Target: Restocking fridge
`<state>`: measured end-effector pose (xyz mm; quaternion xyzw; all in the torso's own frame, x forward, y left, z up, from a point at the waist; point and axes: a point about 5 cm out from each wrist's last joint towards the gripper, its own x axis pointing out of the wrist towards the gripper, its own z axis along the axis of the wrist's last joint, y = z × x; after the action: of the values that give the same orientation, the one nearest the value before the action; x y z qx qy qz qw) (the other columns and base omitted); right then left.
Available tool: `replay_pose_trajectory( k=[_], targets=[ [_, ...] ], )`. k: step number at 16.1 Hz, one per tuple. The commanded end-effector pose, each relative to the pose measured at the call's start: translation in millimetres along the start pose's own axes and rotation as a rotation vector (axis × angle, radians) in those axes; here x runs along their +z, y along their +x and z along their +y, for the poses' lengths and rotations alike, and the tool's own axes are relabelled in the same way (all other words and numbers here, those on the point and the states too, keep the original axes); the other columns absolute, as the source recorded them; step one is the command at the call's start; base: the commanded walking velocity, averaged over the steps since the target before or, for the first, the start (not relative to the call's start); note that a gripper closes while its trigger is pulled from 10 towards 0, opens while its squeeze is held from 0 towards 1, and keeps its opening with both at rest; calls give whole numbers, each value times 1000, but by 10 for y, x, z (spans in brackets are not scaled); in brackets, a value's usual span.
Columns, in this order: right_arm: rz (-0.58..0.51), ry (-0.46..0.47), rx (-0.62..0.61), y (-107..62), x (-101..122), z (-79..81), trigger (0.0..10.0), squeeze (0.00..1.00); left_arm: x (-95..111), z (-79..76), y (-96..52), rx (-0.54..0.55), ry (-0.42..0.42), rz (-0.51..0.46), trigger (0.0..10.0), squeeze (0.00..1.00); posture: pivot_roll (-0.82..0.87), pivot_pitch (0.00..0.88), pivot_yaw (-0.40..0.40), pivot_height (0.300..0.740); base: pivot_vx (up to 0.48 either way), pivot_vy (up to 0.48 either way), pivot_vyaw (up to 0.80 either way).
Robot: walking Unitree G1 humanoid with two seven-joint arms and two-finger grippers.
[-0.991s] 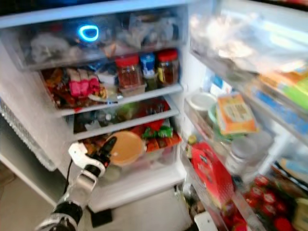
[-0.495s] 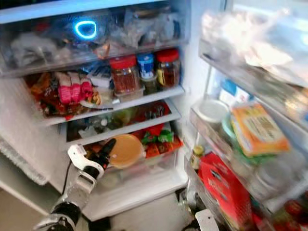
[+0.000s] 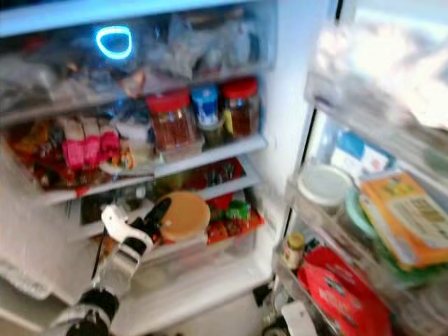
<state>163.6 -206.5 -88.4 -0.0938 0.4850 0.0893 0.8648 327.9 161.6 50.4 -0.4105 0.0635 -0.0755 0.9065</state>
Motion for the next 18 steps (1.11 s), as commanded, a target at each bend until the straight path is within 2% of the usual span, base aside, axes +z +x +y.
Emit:
replay_pose_trajectory(
  k=[1,7,9,12,18],
  targets=[
    [39,-14,3,-15,-99,12,10000,0,92,78,-26,26,16,-17,10000,0,-51,29,22,655,334,0,0],
    [49,-17,14,-38,-198,35,10000,0,45,39,0,27,-48,-33,10000,0,-105,105,26,655,324,0,0],
    [57,-21,14,-48,-233,32,10000,0,59,50,18,77,-32,-56,10000,0,-120,112,21,655,127,0,0],
    [67,-28,15,-69,-294,19,10000,0,97,42,36,114,-39,-110,10000,0,-145,127,6,655,0,0,0],
    [89,-76,29,-120,-427,-12,10000,0,334,191,-38,275,10,-285,10000,0,-180,156,-34,655,0,0,0]
  ],
)
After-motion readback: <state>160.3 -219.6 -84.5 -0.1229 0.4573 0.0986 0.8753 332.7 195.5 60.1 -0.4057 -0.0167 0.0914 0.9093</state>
